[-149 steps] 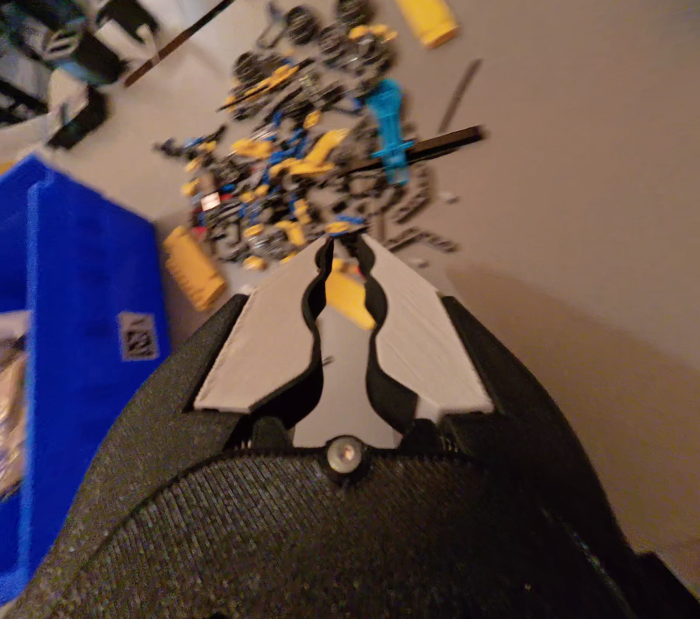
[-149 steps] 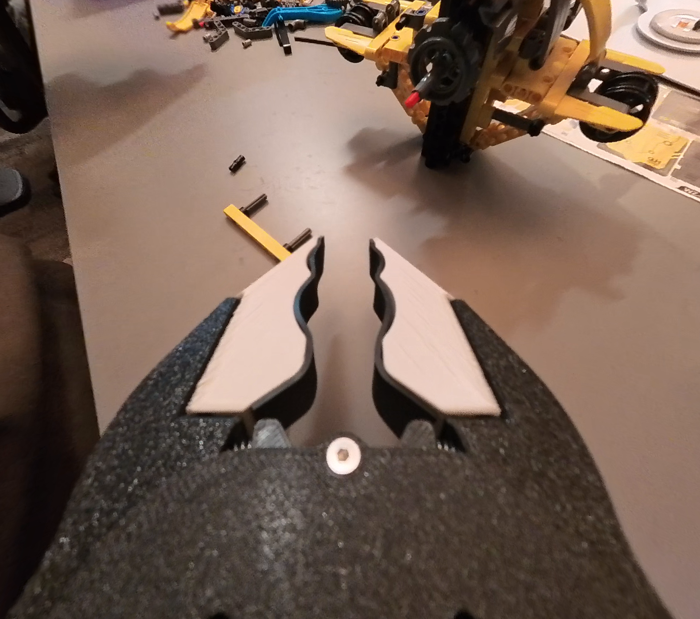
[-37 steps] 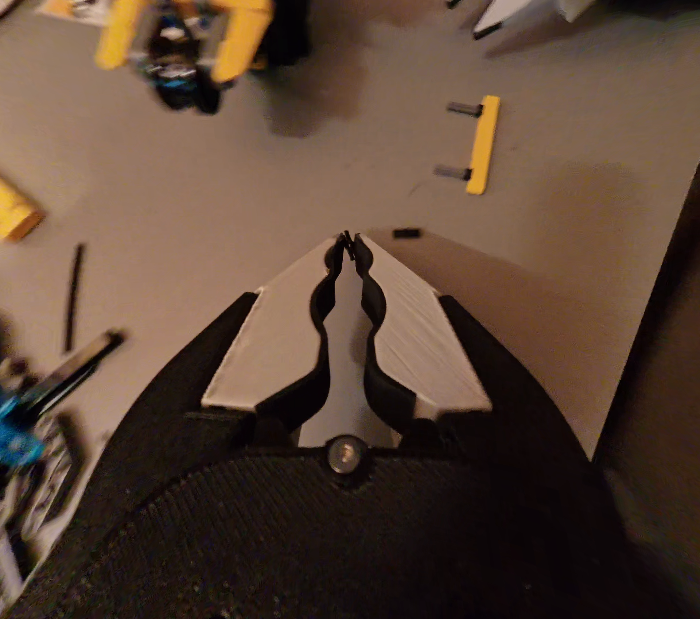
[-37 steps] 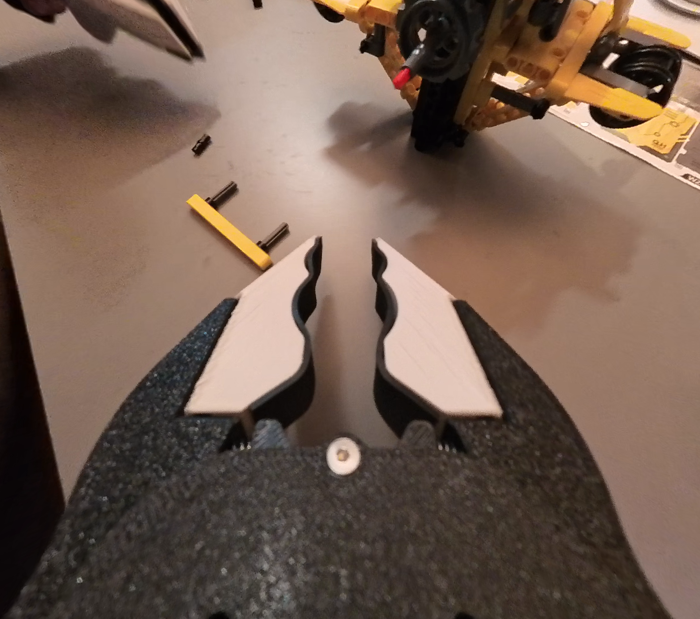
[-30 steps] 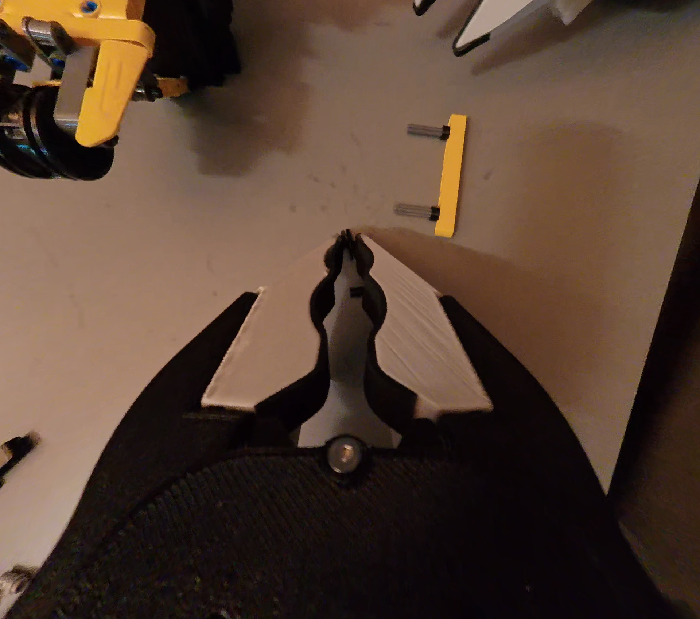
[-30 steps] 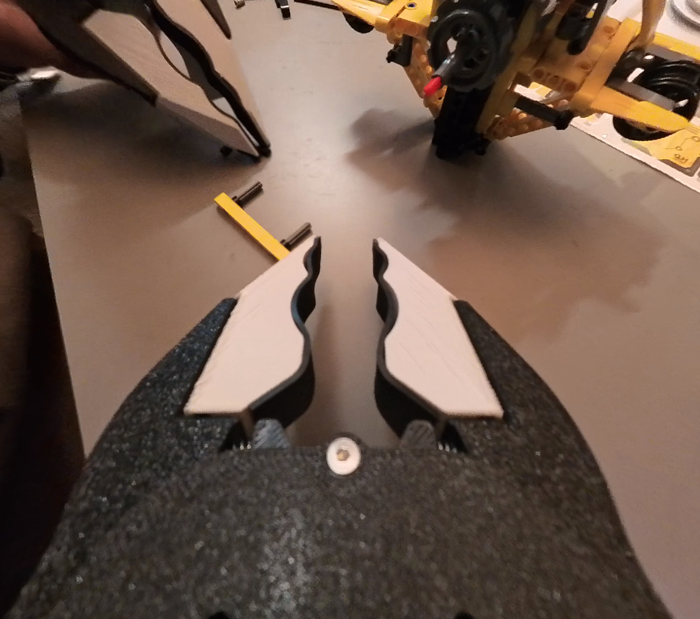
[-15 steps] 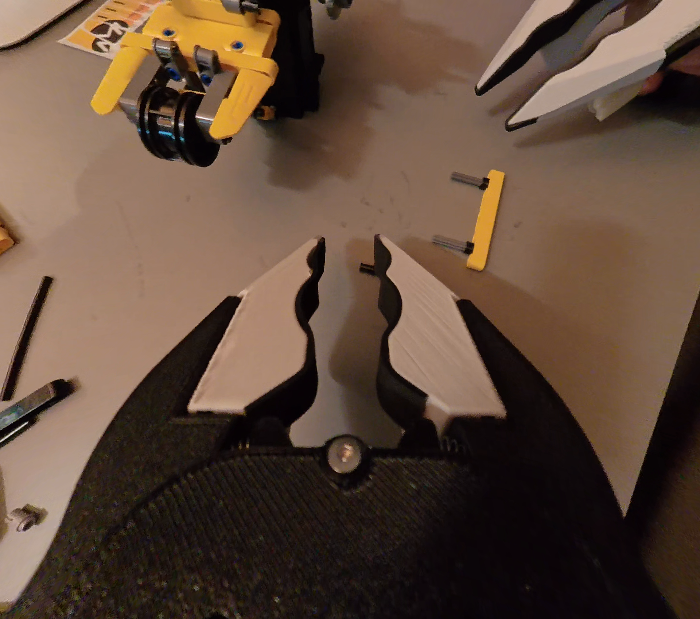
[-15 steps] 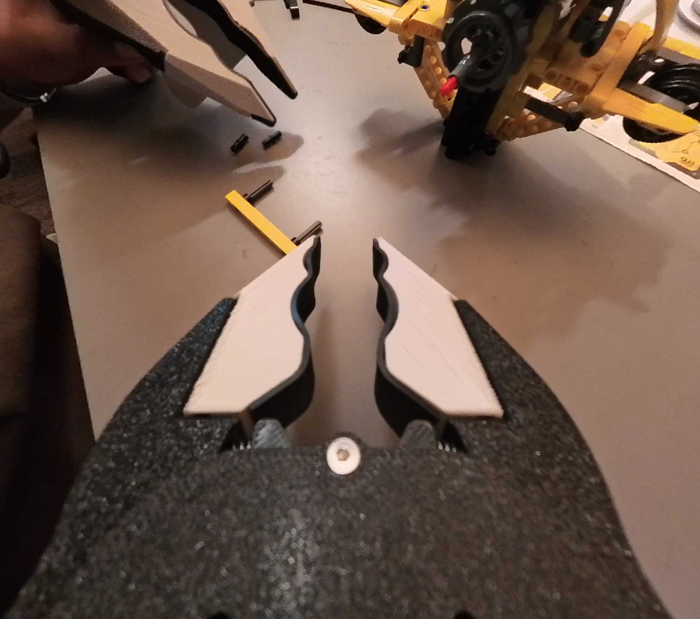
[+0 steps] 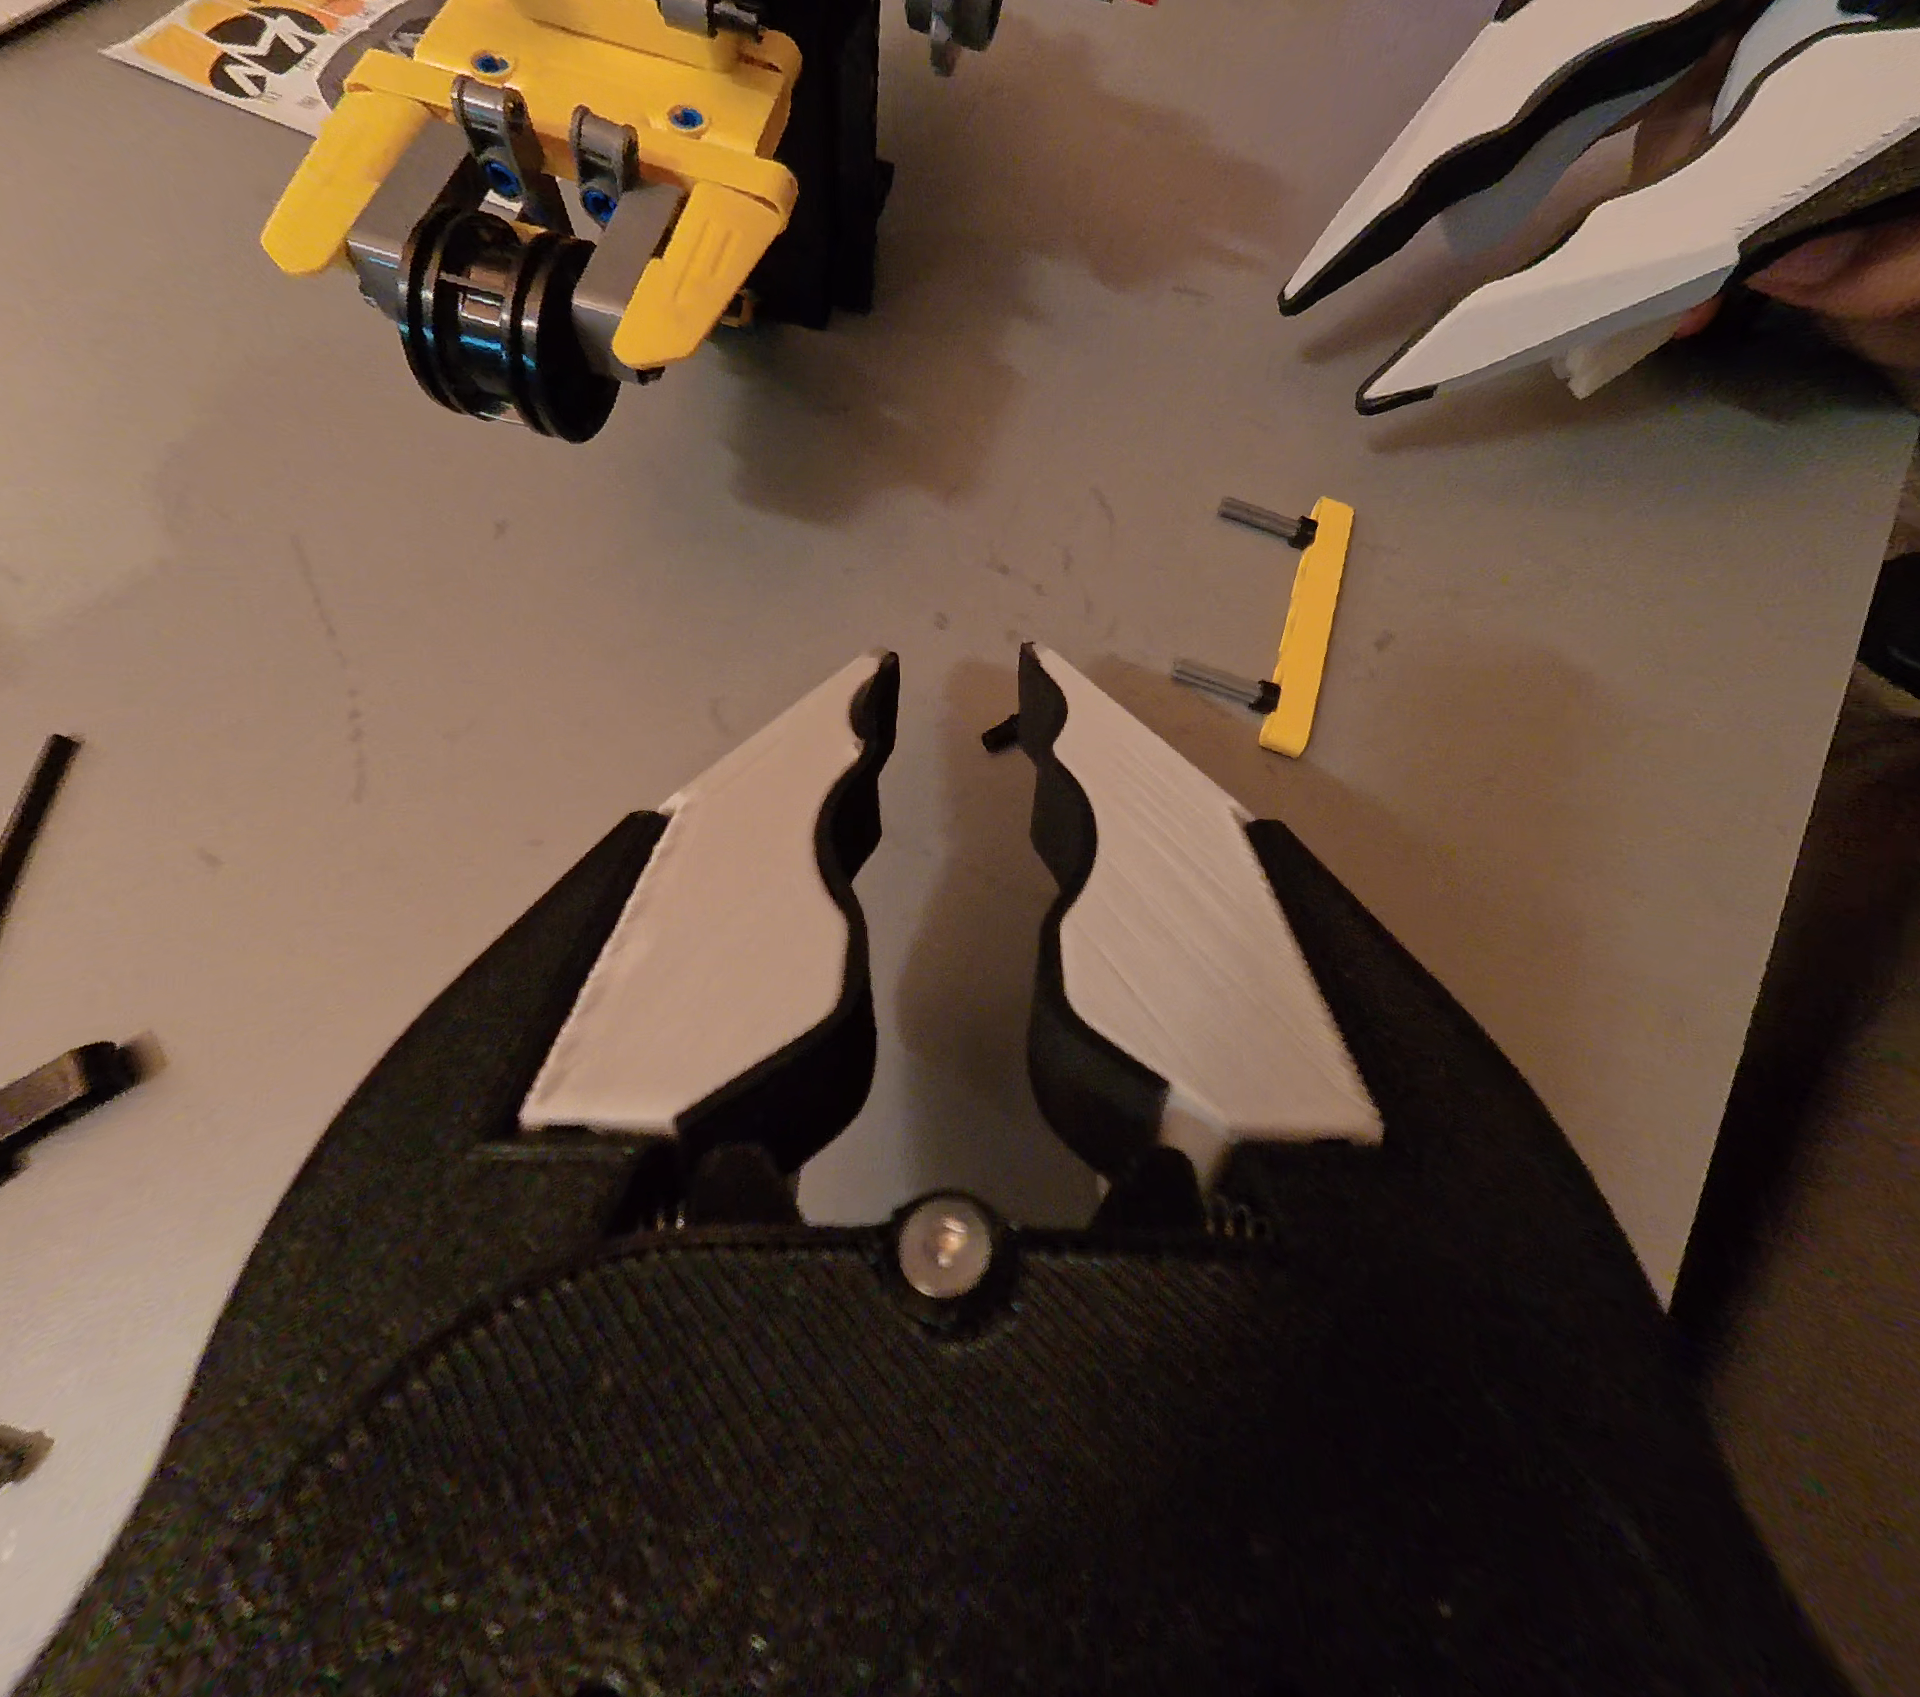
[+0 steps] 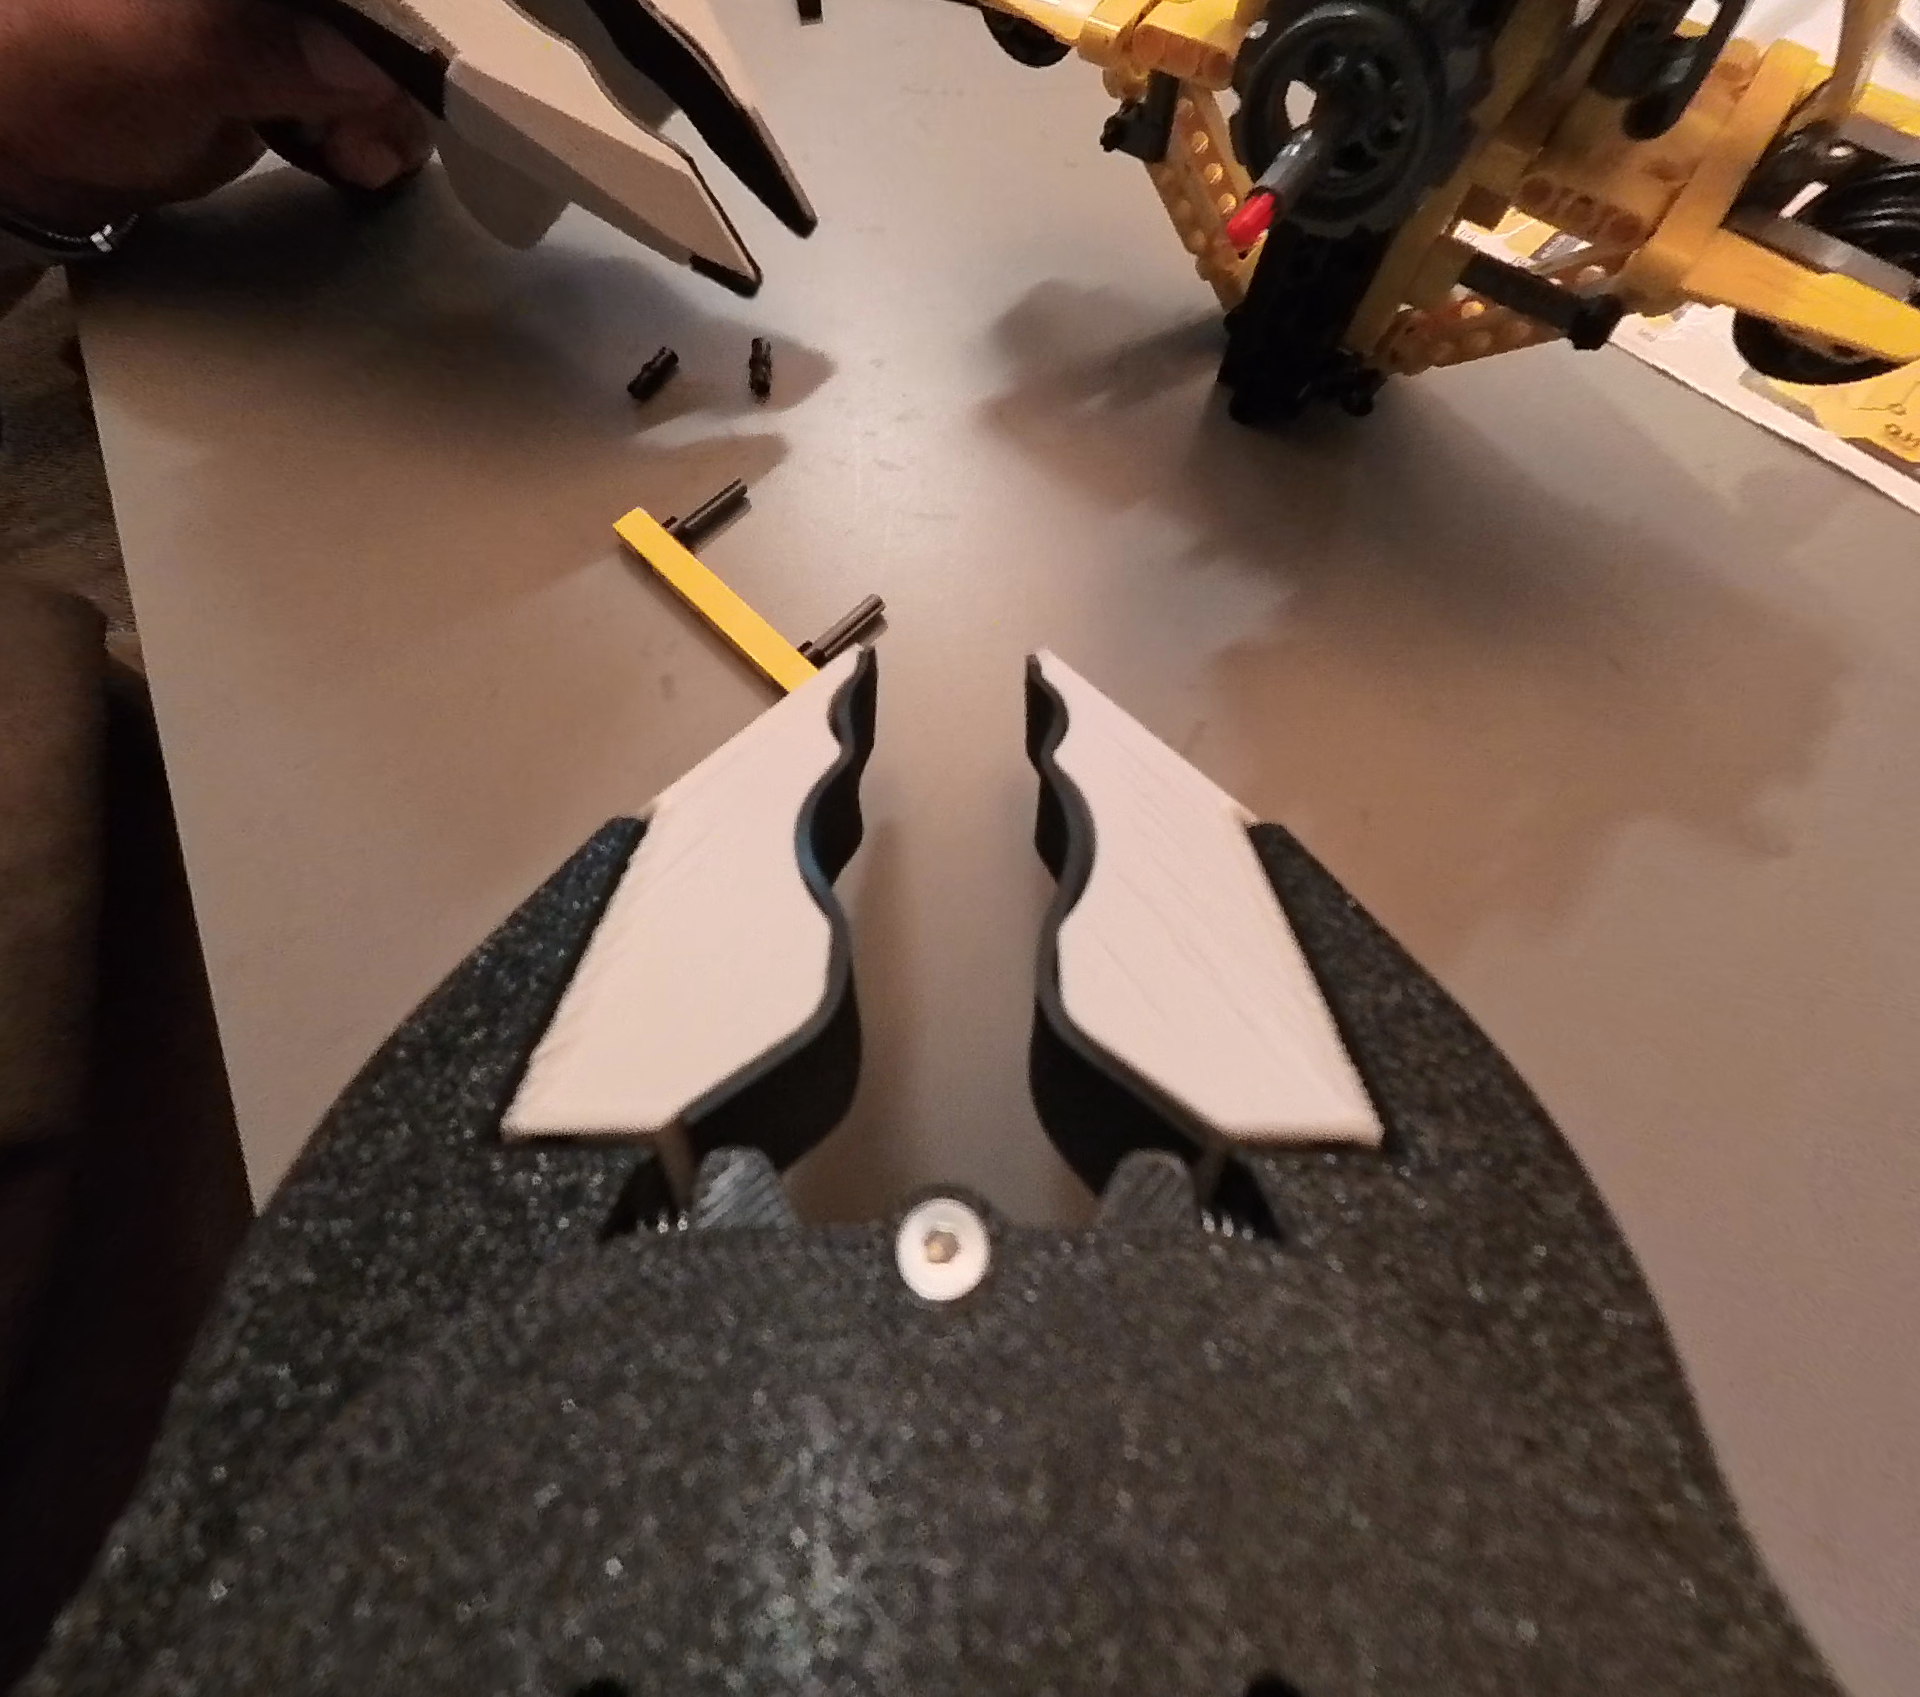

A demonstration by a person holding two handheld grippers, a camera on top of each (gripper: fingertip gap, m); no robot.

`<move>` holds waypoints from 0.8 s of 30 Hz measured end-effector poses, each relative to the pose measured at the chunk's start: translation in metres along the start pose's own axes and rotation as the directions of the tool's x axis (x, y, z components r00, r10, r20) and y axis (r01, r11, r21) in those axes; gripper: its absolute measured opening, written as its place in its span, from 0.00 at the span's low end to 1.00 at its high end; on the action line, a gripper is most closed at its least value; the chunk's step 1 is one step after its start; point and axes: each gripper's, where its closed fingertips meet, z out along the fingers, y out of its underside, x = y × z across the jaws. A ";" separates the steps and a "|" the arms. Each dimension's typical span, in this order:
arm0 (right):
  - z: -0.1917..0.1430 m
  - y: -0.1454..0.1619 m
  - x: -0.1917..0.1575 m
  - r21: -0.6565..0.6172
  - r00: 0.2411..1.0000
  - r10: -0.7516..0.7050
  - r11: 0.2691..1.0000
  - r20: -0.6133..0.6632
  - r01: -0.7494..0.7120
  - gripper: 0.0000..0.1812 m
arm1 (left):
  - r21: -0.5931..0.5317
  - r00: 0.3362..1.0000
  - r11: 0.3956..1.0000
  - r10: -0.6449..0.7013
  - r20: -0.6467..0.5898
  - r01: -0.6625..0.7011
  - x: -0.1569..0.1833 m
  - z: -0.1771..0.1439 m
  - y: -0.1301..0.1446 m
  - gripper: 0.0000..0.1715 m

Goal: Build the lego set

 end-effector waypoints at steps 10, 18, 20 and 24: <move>-0.005 -0.007 0.004 0.054 0.999 0.045 0.997 0.019 -0.046 0.17 | 0.079 0.999 0.997 -0.019 -0.047 0.023 0.003 -0.009 -0.009 0.12; -0.009 -0.007 0.000 0.056 0.992 -0.076 0.995 -0.098 0.082 0.14 | 0.056 0.991 0.991 0.119 0.057 -0.123 0.008 -0.009 -0.004 0.13; -0.012 -0.010 0.002 0.078 0.990 -0.070 0.994 -0.119 0.079 0.14 | 0.066 0.988 0.988 0.135 0.077 -0.140 0.008 -0.010 -0.005 0.13; -0.017 -0.014 0.004 0.120 0.994 -0.027 0.992 -0.105 0.039 0.14 | 0.086 0.995 0.993 0.079 0.053 -0.083 0.005 -0.012 -0.008 0.13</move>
